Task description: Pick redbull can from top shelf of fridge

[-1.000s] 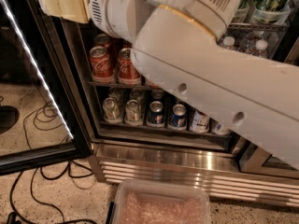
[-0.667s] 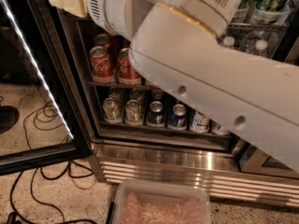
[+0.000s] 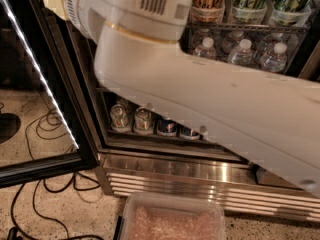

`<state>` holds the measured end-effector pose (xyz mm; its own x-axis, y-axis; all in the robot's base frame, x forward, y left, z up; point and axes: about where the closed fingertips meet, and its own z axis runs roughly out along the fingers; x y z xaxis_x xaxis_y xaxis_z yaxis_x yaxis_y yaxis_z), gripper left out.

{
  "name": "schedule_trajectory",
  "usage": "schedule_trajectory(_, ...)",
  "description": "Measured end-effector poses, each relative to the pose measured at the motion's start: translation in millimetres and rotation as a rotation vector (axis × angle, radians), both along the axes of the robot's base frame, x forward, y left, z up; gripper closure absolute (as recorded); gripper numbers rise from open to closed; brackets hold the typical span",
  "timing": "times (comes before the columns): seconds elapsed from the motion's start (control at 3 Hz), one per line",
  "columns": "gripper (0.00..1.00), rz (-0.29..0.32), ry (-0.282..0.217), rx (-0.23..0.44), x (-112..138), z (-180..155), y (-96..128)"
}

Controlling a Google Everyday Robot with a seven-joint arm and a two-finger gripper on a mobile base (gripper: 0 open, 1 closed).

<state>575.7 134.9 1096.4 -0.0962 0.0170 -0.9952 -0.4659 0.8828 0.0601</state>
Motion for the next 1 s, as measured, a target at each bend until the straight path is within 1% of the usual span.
schedule_trajectory(0.33, 0.25, -0.042, 0.025, -0.061, 16.3, -36.2, 15.1)
schedule_trajectory(0.67, 0.24, -0.087, 0.047, -0.102, 25.6, -57.5, 24.5)
schedule_trajectory(1.0, 0.25, -0.133, 0.049, -0.119, 30.1, -62.9, 28.3)
